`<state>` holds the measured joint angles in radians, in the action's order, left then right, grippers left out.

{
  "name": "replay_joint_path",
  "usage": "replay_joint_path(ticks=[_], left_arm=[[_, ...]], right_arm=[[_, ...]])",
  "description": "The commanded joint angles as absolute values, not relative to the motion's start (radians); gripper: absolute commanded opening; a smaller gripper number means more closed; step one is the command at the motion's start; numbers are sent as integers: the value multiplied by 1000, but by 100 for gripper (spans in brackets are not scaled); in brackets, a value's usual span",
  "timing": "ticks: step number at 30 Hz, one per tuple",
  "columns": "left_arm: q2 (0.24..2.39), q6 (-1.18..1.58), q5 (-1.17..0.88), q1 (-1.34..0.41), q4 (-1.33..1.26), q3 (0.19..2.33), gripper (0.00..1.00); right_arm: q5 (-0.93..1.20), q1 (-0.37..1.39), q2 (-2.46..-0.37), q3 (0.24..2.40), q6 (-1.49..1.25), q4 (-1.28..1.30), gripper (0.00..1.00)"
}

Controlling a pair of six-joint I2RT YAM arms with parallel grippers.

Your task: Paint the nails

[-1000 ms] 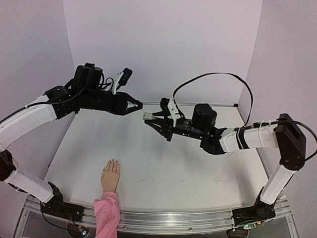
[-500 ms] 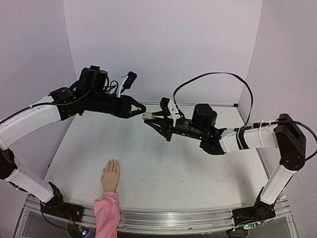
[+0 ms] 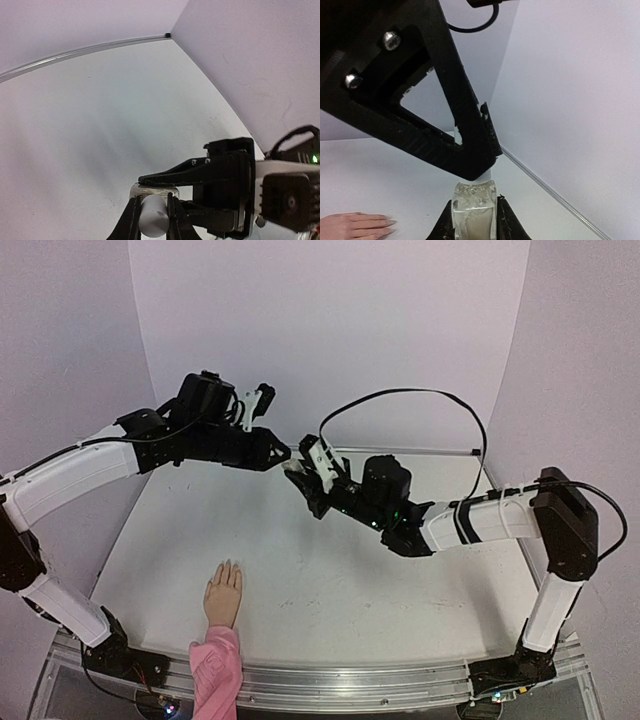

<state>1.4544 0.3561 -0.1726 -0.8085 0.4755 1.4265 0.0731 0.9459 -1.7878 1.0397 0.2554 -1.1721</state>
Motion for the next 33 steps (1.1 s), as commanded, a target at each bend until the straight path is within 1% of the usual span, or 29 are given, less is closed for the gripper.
replay_joint_path(ticks=[1,5,9,11,14,17,23,26,28,31,33], left_arm=[[1525,436,-95,-828,569,1473,0],[1565,493,-61,-828,603,1486,0],[1591,533,-50,-828,620,1489,0],[1596,546,-59,-829,620,1488,0],[1597,537,-103,-828,597,1479,0],[1595,475,-155,-828,572,1461,0],[1584,290,-372,-828,507,1393,0],[1582,155,-552,-828,495,1362,0],[1573,62,-661,-828,494,1332,0],[1549,-70,-809,-828,490,1280,0],[1543,-139,-915,-828,489,1266,0]], right_arm=[[-230,983,-1836,1197,330,-1304,0],[-320,1006,-1879,1272,383,-1329,0],[-299,1006,-1898,1331,405,-1331,0],[-243,1006,-1897,1342,393,-1326,0],[-118,1005,-1871,1340,345,-1306,0],[114,994,-1827,1326,300,-1274,0],[527,936,-1767,1336,158,-1213,0],[739,878,-1760,1365,20,-1210,0],[868,845,-1774,1404,-128,-1229,0],[1019,825,-1809,1456,-339,-1318,0],[1083,825,-1829,1463,-506,-1446,0]])
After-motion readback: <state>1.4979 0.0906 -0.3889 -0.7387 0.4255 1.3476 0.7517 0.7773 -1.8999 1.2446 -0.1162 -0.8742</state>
